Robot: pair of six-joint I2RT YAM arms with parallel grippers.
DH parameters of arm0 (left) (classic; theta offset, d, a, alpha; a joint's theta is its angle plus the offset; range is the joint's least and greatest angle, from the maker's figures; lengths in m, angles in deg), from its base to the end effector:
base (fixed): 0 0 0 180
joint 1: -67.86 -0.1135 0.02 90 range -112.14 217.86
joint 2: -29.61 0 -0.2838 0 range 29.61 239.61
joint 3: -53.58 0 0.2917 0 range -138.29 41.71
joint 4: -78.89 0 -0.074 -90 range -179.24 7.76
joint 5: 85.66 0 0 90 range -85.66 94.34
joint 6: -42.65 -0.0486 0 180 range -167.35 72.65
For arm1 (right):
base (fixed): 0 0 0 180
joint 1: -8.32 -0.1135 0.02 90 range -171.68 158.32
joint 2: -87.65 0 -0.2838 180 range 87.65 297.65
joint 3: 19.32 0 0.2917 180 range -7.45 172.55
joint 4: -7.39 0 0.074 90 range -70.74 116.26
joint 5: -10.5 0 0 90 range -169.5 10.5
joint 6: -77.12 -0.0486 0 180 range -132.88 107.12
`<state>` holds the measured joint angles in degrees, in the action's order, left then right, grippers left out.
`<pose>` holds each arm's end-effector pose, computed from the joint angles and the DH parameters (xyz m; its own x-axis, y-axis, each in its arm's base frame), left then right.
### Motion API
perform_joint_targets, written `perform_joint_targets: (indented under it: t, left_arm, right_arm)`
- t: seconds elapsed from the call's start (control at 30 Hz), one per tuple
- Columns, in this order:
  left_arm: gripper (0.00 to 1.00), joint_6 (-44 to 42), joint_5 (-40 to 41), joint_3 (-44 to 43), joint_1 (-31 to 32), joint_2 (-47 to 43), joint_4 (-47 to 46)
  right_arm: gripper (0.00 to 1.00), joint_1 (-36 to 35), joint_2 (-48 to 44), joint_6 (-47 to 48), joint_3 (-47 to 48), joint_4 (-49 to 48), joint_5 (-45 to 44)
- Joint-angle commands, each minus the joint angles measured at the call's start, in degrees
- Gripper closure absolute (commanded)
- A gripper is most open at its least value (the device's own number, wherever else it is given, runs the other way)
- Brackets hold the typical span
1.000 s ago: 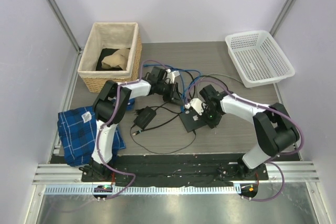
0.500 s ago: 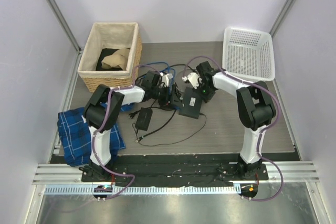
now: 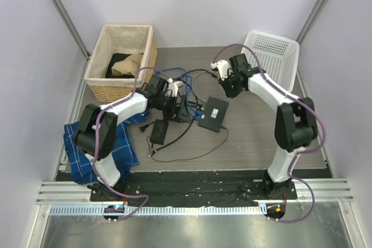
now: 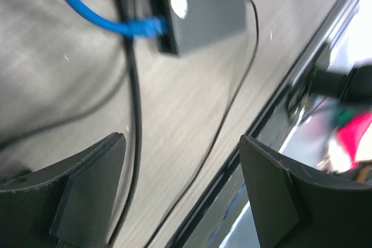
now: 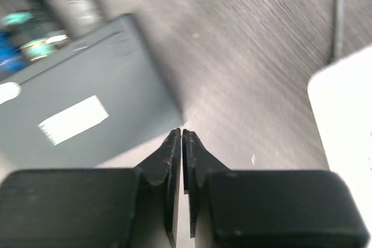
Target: Pull the plug from the switch port
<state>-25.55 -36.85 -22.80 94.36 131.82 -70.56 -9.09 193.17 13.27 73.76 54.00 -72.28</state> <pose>0.3471 -0.2088 0.1717 -0.9378 0.1553 -0.3104 0.3380 0.6122 -0.7148 0.4215 0.1386 0.2193 -0.5766 -0.6390 -0.5092 -0.6825 0.7193 -0.1299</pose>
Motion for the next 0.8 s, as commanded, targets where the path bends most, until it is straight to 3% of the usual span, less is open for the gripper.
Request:
perform_joint_targets:
  t: [0.0,0.03,0.13,0.2,0.23,0.33,0.47,0.6,0.77]
  left_arm:
    - [0.18,-13.88,-1.79,1.49,0.30,-7.36,10.06]
    - [0.19,-14.68,-1.53,2.10,0.22,-8.51,9.63]
    - [0.22,-16.00,-0.56,3.34,0.22,-11.50,7.61]
    - [0.27,-16.79,0.14,1.85,0.31,-12.39,6.55]
    - [0.29,-17.40,0.58,0.71,0.31,-12.22,6.46]
    - [0.32,-21.44,1.55,-5.87,0.22,-9.07,9.60]
    - [0.28,-27.42,3.83,-19.04,0.30,-3.08,17.52]
    - [0.28,-28.84,5.42,-23.20,0.22,0.26,19.03]
    - [0.28,-26.02,5.07,-26.09,0.30,3.95,17.45]
  right_arm:
    - [0.80,-0.26,-11.46,-2.69,-4.38,2.43,5.52]
    - [0.75,-0.17,-12.43,-2.77,-6.92,2.44,5.35]
    - [0.73,1.14,-14.28,-2.77,-10.53,1.74,2.72]
    - [0.75,2.99,-13.33,-3.38,-11.16,0.68,1.66]
    - [0.80,4.13,-12.80,-3.74,-11.60,-1.15,0.87]
    - [0.89,9.05,-10.42,-2.43,-11.60,-4.05,-4.22]
    - [0.92,18.79,-7.44,-2.07,-7.92,-4.51,-9.33]
    - [0.92,25.58,-6.63,-2.25,-1.15,0.50,1.95]
    - [0.88,18.57,-10.50,2.14,-5.35,4.89,15.01]
